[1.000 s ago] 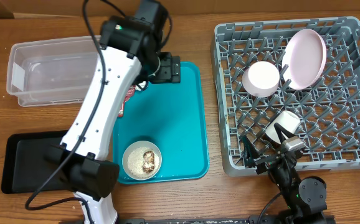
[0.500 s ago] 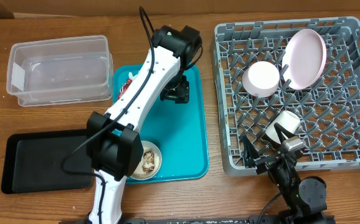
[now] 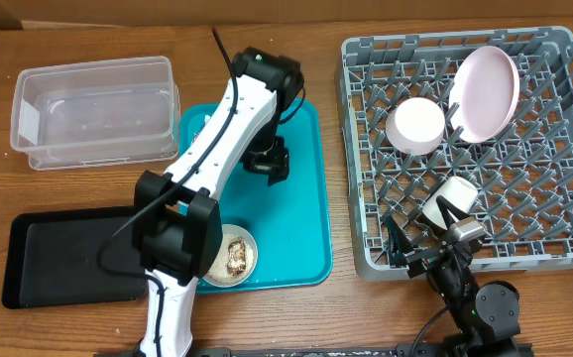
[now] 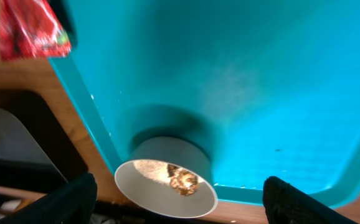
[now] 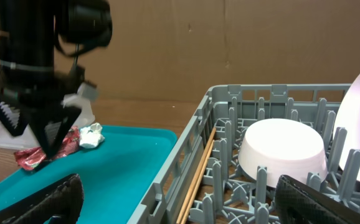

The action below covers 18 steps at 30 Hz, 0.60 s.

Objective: Sort waste into correct bins and load items into the dishwasher
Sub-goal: 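Lower the left gripper onto the rim of the white food bowl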

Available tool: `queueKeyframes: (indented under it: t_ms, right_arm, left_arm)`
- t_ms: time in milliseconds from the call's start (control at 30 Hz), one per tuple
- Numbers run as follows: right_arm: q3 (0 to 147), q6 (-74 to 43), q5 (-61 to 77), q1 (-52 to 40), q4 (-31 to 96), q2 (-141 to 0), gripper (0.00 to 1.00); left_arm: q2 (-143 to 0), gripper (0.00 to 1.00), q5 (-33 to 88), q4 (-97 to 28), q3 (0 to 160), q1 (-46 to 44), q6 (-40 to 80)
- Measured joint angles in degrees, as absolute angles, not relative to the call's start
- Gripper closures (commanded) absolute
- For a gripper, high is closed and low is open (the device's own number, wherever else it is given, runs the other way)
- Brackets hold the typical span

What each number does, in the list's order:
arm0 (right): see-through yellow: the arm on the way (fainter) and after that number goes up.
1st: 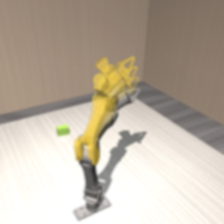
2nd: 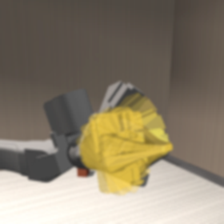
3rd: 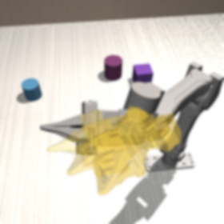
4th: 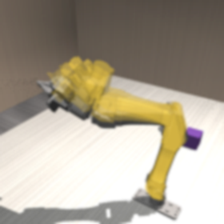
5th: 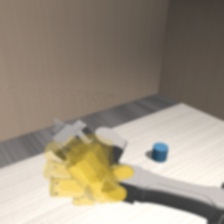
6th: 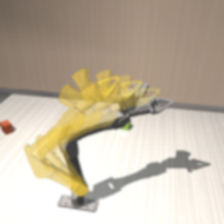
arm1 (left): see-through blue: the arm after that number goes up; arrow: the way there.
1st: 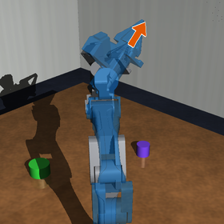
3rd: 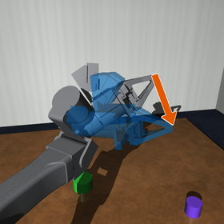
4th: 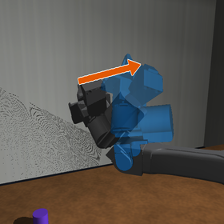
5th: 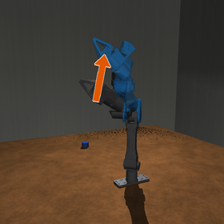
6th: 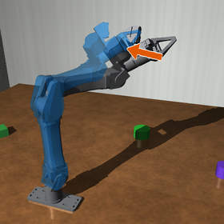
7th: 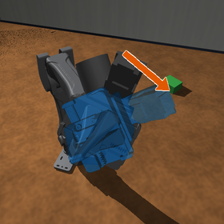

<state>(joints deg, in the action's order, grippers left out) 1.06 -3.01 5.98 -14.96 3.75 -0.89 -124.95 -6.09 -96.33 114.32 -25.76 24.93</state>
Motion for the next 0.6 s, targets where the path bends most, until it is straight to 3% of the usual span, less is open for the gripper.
queueKeyframes:
  t_ms: [300,600]
  right_arm:
    - [1.06,-3.01,6.0,-14.98,3.81,-0.89,0.0]
    - [1.06,-3.03,6.0,-14.98,3.84,-0.89,0.0]
  left_arm:
    - [-124.95,0.1,-3.42,-84.29,107.92,-24.12,23.2]
    - [-124.95,0.15,-0.56,-83.48,106.89,-24.77,22.61]
